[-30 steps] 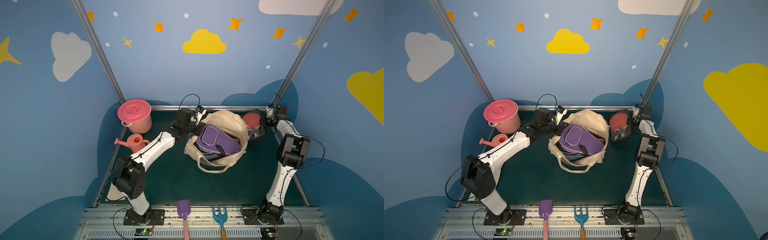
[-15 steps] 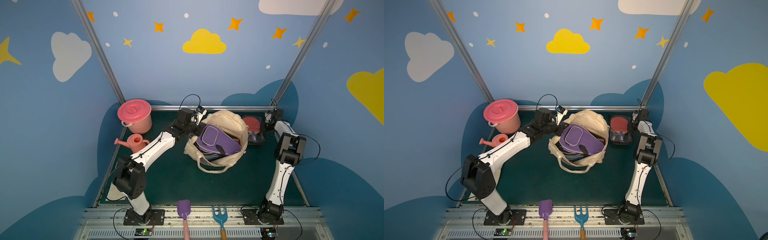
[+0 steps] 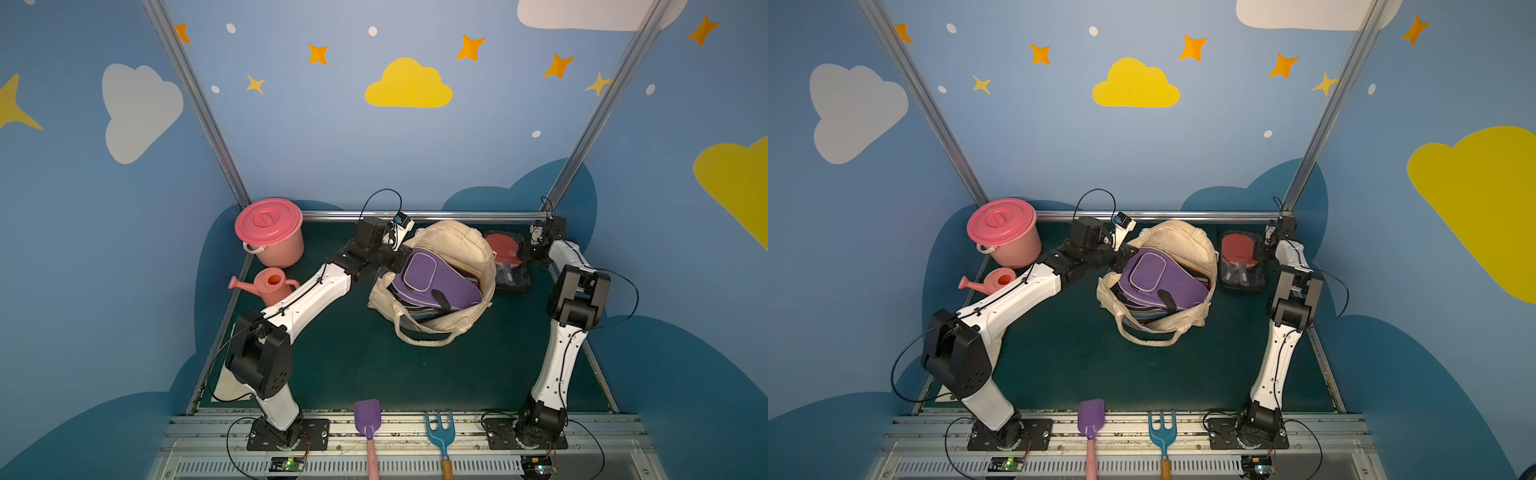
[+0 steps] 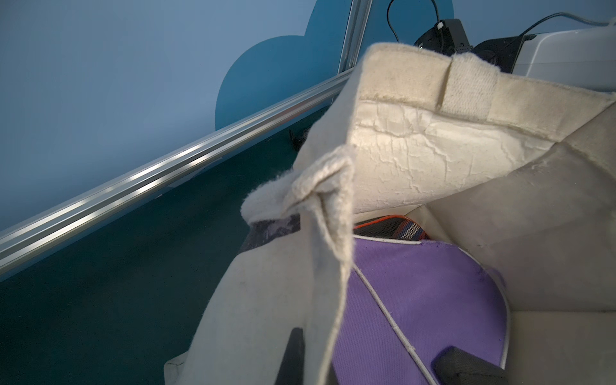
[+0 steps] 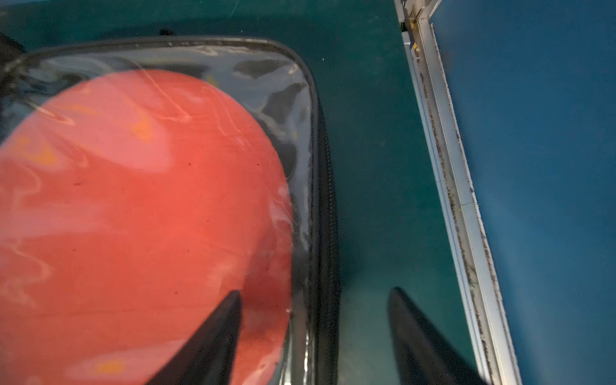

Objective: Remove the ping pong set from the canvas bag
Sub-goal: Place the ping pong set at the corner of the board, then pick up the ping pong set from the canvas bag.

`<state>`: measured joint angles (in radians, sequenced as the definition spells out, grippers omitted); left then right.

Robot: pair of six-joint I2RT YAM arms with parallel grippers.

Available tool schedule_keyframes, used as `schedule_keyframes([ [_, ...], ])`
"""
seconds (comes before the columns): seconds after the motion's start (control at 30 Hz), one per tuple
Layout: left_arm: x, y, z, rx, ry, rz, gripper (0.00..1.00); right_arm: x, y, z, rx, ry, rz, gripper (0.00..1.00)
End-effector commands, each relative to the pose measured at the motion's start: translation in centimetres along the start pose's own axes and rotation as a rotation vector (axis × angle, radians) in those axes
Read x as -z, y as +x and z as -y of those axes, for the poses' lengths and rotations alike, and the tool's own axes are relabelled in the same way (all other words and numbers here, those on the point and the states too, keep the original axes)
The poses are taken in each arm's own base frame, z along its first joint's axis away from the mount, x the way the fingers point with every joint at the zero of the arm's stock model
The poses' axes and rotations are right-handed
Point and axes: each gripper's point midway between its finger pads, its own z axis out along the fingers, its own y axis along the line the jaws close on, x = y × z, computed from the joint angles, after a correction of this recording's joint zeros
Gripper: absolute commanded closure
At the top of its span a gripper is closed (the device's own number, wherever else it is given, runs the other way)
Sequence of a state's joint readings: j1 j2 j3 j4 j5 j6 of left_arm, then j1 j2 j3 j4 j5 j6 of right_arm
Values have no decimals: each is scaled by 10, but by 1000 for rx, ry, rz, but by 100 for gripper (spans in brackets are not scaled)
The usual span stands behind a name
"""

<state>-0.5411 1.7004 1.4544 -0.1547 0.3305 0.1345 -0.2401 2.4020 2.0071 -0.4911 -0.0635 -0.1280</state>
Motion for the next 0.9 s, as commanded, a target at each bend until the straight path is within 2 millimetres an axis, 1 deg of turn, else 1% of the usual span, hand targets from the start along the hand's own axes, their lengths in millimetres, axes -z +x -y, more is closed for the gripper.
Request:
schedule_keyframes([
  [0.0, 0, 5, 14, -6, 41, -34, 95, 41, -23, -10, 32, 8, 64, 20],
  [0.1, 4, 3, 14, -11, 35, -25, 95, 61, -27, -24, 57, 9, 87, 15],
  [0.17, 8, 1, 14, -13, 25, -15, 96, 76, -28, -38, 68, 8, 104, 13],
  [0.3, 21, -11, 12, -12, -11, 35, 96, 107, -27, -77, 138, -9, 133, 11],
  [0.4, 30, -15, 9, -28, -43, 42, 96, 137, -22, -109, 218, -19, 147, 10],
  [0.43, 34, -16, 7, -31, -59, 48, 96, 150, -19, -121, 243, -33, 153, 10],
  [0.5, 43, -18, -3, -23, -129, 65, 96, 175, -12, -141, 284, -59, 172, 10],
  [0.57, 53, -20, -11, -33, -175, 89, 96, 206, -4, -165, 325, -104, 200, 10],
  [0.67, 63, -21, -22, -18, -192, 108, 96, 248, 11, -196, 366, -193, 239, 10],
  [0.77, 69, -23, -30, -8, -202, 124, 96, 287, 27, -218, 397, -258, 267, 10],
  [0.87, 72, -26, -37, -9, -212, 136, 96, 327, 42, -235, 430, -329, 303, 10],
])
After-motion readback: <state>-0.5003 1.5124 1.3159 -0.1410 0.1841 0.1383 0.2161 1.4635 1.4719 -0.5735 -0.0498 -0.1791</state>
